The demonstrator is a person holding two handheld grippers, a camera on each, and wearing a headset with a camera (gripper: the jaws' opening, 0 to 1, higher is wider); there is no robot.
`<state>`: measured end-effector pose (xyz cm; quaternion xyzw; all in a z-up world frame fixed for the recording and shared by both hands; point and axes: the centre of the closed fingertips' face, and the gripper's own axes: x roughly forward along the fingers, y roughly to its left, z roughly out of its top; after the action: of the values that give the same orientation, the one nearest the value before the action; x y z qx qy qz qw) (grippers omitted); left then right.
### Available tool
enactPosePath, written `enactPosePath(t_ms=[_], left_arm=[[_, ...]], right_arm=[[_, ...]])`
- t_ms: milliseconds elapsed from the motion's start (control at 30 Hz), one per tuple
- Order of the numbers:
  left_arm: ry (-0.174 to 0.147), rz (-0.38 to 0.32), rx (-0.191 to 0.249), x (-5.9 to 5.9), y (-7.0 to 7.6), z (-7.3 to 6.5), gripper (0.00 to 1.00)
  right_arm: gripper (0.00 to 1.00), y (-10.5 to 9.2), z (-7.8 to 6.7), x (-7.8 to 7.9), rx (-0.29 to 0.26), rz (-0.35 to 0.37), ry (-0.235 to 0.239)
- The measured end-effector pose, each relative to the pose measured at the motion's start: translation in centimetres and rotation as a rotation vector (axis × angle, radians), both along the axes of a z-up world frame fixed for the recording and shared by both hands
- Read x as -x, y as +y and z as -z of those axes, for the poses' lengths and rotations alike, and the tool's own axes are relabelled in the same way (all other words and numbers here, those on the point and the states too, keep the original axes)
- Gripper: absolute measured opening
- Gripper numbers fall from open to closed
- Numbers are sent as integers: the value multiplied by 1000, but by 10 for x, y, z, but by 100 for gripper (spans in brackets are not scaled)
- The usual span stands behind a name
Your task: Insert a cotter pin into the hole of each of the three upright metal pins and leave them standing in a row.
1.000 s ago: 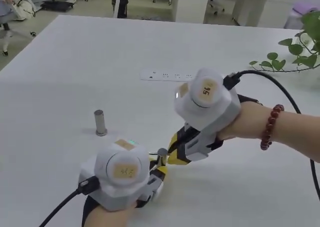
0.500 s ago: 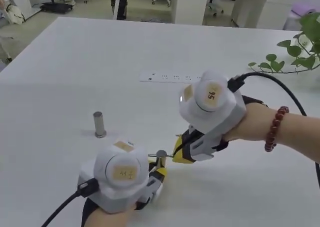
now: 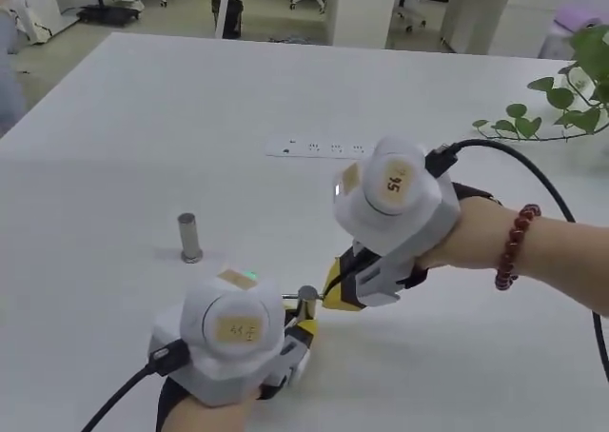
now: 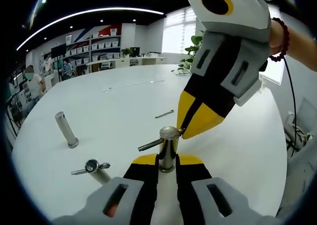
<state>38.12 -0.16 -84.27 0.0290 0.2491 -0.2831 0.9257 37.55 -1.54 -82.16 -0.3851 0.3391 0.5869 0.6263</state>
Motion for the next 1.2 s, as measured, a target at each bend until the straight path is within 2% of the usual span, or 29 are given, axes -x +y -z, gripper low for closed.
enactPosePath(t_ms=[133, 233, 333, 433, 567, 667, 833, 900, 1133, 1200], left_arm=[[-3, -2, -7, 0, 0, 0, 12], [15, -13, 7, -1, 0, 0, 12], [11, -16, 0, -1, 1, 0, 13], [21, -19, 3, 0, 2, 0, 16], [27, -19, 0, 2, 3, 1, 19], [34, -19, -1, 5, 4, 1, 20], [33, -18, 4, 9, 6, -3, 23], [42, -23, 18, 12, 7, -4, 23], [49, -24, 7, 23, 12, -8, 26], [53, -26, 11, 27, 15, -9, 26]], right_arm=[[5, 0, 0, 0, -9, 15, 7], [8, 0, 1, -1, -14, 23, 10], [11, 0, 2, 0, -15, 23, 10], [14, 0, 2, 0, -24, 31, 16], [18, 5, -2, -1, -70, 75, 40], [22, 10, -8, 0, -117, 121, 76], [28, 18, -20, 0, -181, 165, 106], [30, 22, -26, -1, -211, 184, 117], [35, 37, -36, -8, -288, 234, 124], [36, 45, -41, -11, -331, 238, 116]])
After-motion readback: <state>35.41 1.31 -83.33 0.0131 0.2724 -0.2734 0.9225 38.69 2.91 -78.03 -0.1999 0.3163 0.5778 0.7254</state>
